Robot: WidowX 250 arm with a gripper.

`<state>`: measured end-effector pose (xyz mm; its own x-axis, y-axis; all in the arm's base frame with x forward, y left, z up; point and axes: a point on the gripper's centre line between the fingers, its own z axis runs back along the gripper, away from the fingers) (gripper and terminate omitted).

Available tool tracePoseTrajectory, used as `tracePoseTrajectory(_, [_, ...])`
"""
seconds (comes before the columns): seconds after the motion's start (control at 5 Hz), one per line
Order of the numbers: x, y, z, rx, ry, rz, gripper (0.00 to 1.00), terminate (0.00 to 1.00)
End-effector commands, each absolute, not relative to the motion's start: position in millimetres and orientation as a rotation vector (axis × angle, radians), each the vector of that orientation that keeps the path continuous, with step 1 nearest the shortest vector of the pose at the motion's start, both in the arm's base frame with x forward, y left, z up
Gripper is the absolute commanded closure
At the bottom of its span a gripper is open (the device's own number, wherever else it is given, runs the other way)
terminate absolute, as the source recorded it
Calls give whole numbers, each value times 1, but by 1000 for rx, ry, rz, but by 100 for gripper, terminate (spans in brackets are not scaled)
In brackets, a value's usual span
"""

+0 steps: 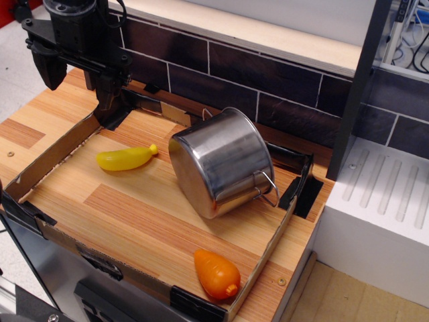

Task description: Upright metal pot

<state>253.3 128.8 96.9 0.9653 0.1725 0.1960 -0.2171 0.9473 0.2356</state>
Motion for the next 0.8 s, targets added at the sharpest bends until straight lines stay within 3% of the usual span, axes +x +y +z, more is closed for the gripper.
tracePoseTrajectory(0.0, [253, 129, 97, 259, -174, 199, 0, 0])
tracePoseTrajectory(0.2, [257, 111, 112, 268, -184, 248, 0, 0])
tracePoseTrajectory(0.6, [268, 38, 140, 274, -199, 284, 0, 0])
